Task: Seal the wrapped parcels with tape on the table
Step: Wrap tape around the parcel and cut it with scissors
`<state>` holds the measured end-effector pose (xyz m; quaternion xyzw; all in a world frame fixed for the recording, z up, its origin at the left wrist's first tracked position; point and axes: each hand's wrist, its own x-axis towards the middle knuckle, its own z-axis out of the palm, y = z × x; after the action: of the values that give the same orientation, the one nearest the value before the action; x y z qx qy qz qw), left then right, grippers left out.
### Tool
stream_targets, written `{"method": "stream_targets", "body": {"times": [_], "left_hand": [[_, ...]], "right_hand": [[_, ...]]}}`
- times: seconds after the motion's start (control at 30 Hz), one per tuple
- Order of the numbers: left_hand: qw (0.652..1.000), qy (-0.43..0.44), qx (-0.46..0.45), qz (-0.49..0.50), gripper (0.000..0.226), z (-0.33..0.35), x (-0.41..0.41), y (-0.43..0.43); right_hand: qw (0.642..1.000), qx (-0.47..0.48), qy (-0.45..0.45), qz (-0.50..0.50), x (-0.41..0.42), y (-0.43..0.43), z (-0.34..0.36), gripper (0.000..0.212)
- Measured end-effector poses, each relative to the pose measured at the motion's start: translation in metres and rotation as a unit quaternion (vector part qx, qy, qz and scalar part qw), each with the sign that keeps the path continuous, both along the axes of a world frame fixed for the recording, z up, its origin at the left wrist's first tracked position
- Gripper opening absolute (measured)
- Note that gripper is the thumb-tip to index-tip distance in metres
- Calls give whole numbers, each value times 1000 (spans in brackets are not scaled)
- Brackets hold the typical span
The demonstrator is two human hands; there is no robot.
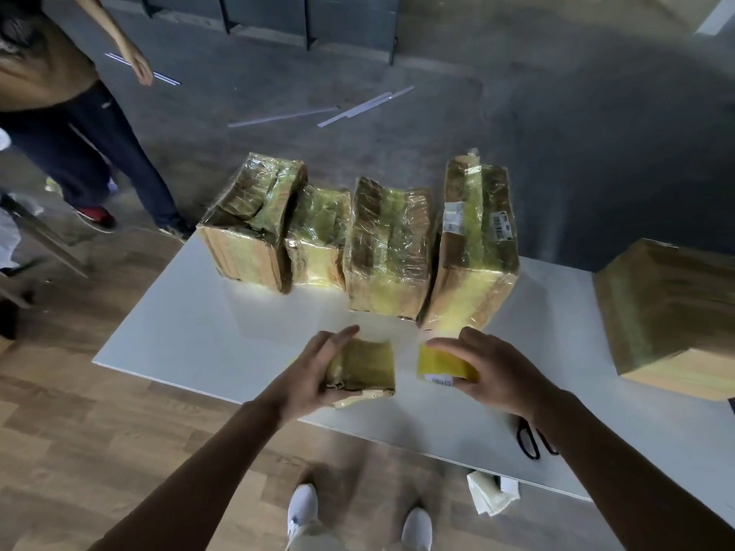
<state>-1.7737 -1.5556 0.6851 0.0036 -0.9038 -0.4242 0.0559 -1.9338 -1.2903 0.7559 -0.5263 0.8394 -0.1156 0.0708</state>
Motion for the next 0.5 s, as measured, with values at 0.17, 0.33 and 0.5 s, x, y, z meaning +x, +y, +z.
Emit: {"method": "stream_targets", "body": {"times": [0.17,0.33,0.5], "left_hand": [[999,24,-26,-33,80,3,3,6],[999,26,-27,-39,80,5,12,-8],[998,15,-42,-34,79,13,22,-15]], "right_hand": [[998,58,27,-3,2,-4,-15,67],[997,45,61,-1,14,-23,-15,68],[999,41,29,5,17,-42,-27,60]]}}
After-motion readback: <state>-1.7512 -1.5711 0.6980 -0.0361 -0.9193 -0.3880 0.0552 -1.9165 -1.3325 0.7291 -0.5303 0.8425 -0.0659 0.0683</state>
